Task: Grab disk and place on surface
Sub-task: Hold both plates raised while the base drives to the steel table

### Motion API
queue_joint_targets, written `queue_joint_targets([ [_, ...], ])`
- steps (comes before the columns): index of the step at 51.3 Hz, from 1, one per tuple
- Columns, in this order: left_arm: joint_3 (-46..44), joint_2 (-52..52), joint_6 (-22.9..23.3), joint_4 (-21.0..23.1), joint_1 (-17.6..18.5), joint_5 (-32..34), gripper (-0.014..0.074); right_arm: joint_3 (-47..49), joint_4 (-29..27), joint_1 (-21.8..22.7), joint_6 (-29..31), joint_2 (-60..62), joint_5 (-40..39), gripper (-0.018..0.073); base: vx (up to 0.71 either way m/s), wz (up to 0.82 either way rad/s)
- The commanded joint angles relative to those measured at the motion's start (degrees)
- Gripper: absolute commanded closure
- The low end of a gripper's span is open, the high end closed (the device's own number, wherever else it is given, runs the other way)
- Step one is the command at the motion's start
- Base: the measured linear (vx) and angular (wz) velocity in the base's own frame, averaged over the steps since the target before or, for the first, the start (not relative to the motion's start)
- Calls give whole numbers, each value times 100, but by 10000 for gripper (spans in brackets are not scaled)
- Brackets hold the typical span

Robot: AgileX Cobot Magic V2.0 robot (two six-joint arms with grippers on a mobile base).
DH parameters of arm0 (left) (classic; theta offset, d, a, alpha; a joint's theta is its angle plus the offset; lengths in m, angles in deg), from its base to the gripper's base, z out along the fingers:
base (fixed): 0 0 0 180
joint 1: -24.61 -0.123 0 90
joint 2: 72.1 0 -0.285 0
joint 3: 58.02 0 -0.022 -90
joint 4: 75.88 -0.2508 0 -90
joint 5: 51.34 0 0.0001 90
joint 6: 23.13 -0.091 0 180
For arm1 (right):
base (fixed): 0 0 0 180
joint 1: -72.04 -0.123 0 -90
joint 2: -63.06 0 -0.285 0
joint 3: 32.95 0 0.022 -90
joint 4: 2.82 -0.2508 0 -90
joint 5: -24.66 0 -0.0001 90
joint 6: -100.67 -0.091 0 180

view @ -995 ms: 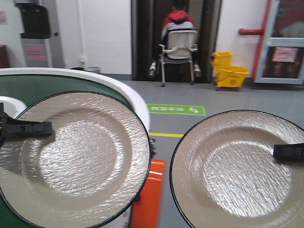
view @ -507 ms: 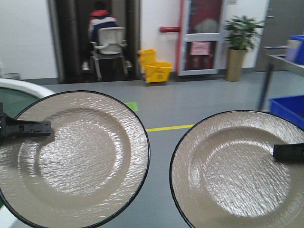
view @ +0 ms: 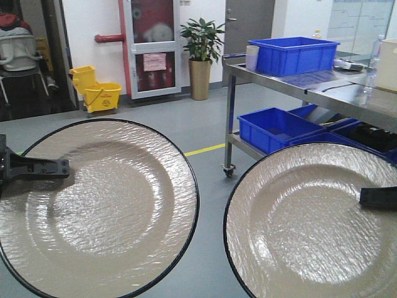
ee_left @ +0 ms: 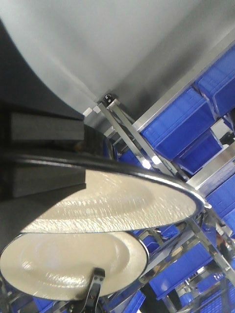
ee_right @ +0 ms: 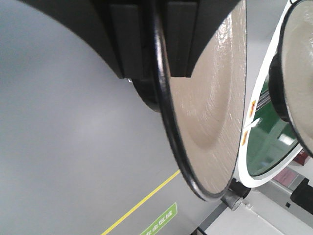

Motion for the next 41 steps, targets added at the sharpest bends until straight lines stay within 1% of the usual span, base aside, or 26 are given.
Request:
queue_joint_targets([
  [1,-167,-229,94,832,14,0,601,181,-774,18,-39,294,-77,568,4,-16],
  [12,-167,-229,94,840,14,6,601,181,-774,18,-39,644,-71,568,4,-9],
  [16,-167,-229,94,840,14,6,601,181,-849,18,-39,624,81,568,3,-5],
  [26,-167,-229,94,833,14,12,601,181,-1096,18,-39,-181,717,568,2,-4],
  [34,-167,-229,94,833,14,12,601,181,-1076,18,-39,-818,663,568,0,-1],
  [41,-167,-229,94,833,14,12,601,181,-1070,18,-39,-1146,609,568,0,0],
])
